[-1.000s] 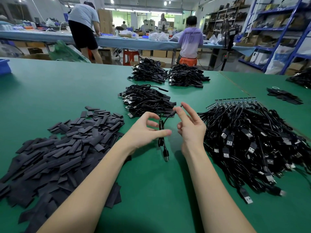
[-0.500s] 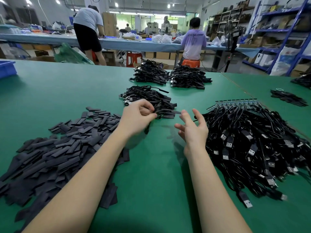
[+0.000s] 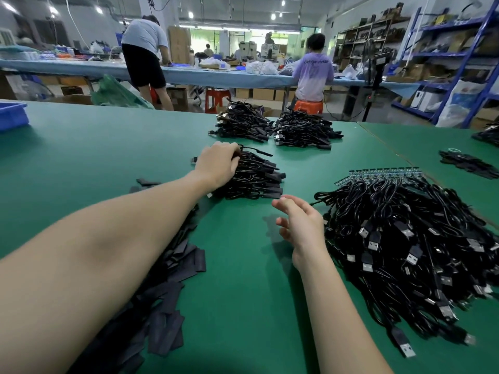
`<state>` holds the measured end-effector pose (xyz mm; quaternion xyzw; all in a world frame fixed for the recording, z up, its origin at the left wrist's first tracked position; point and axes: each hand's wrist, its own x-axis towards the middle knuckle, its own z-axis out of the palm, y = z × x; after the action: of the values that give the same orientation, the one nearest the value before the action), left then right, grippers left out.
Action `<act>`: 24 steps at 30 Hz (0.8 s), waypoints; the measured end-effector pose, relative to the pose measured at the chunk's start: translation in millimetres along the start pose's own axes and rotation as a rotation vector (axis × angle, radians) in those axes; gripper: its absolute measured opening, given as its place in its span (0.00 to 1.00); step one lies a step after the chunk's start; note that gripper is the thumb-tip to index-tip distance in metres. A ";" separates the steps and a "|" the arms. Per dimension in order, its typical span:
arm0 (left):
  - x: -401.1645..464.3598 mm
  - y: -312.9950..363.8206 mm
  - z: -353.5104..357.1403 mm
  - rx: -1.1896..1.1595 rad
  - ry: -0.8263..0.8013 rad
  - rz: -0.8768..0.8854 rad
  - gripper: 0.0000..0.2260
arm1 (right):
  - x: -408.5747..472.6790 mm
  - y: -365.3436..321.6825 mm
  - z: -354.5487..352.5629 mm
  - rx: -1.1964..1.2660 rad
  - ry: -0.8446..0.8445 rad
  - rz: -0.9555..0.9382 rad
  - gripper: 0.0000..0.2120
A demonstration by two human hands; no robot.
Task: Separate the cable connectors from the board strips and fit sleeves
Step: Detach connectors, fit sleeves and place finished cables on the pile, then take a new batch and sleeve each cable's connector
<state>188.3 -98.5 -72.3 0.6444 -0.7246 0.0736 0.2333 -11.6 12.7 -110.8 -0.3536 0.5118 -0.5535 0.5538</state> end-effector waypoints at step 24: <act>-19.9 198.6 11.9 -0.793 -0.168 0.013 0.14 | -11.5 -101.3 -92.4 -0.623 0.124 -0.370 0.04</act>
<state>-5.6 -53.9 -52.8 0.5037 -0.7173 -0.2630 0.4033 -124.0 26.1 -32.6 -0.5576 0.6160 -0.4822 0.2777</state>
